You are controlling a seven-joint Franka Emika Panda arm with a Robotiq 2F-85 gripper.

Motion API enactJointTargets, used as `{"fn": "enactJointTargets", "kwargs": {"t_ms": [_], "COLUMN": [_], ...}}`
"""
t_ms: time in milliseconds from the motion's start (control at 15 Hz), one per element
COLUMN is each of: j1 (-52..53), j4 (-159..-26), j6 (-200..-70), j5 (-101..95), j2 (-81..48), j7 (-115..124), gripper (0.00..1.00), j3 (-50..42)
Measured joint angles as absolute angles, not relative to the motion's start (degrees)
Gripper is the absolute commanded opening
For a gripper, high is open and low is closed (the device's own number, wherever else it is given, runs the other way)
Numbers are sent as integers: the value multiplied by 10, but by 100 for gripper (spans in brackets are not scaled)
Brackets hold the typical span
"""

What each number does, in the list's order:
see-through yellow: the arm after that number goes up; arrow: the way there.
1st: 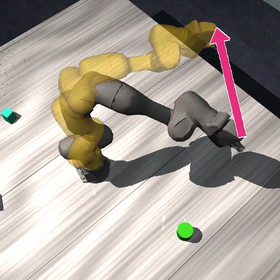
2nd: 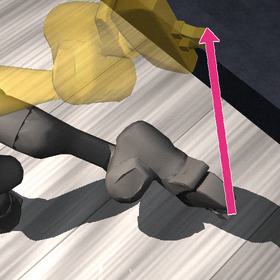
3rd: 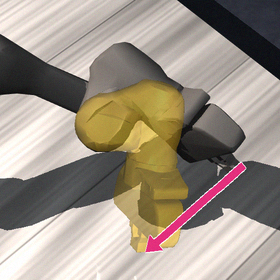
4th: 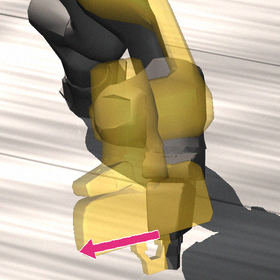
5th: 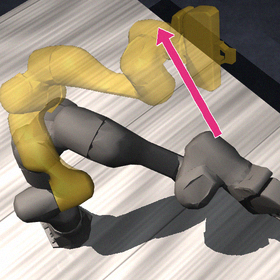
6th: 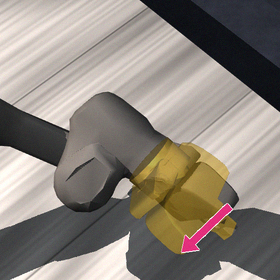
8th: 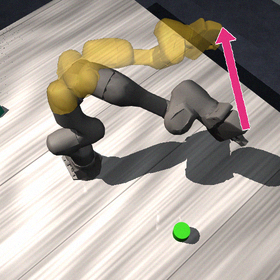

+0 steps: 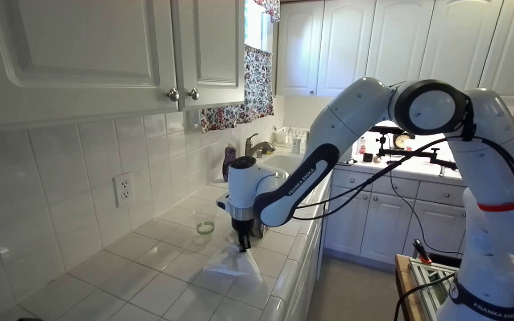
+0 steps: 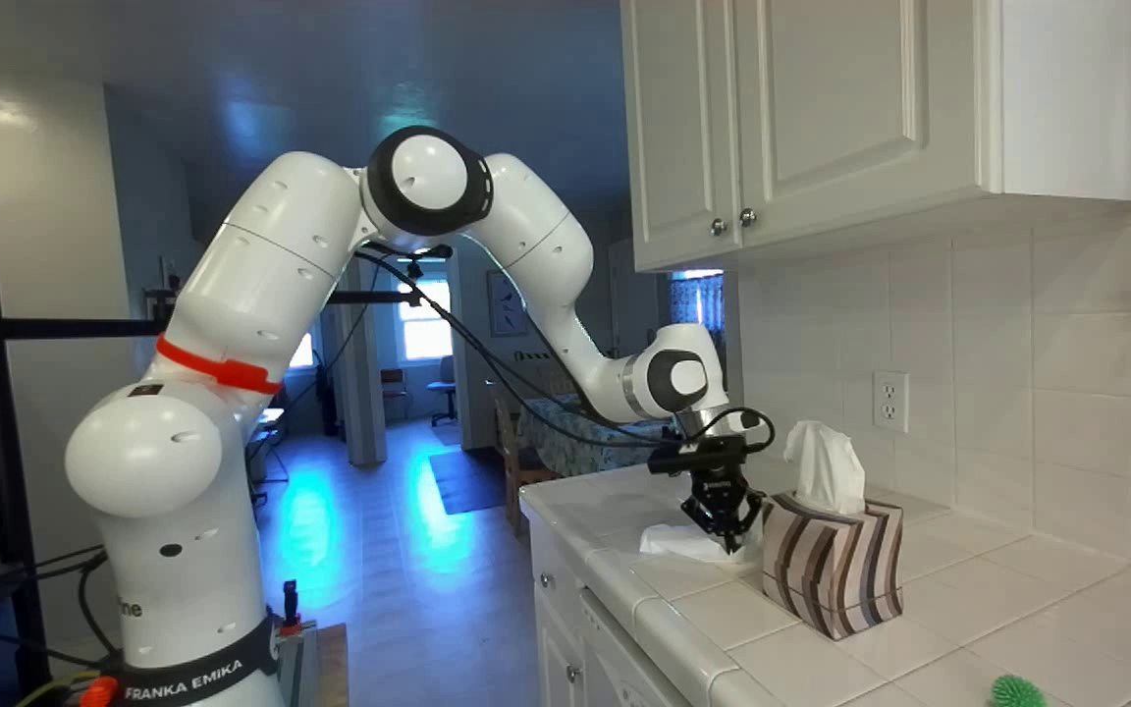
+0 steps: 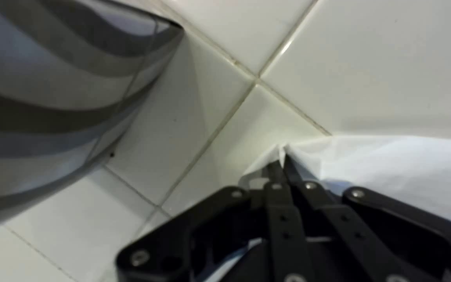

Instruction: Pull out a tissue from the box and use it to wipe the counter

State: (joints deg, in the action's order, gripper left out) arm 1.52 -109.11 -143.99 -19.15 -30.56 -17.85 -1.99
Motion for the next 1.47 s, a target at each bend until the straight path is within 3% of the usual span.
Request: {"fn": "enactJointTargets", "kwargs": {"t_ms": [467, 1467], "j1": [15, 6], "j4": [-1091, -1079], "j6": [-1442, -1397], "j5": [-200, -187], "j2": [-305, -309], "j7": [-261, -84], "gripper": [0, 0], "j3": [9, -43]}}
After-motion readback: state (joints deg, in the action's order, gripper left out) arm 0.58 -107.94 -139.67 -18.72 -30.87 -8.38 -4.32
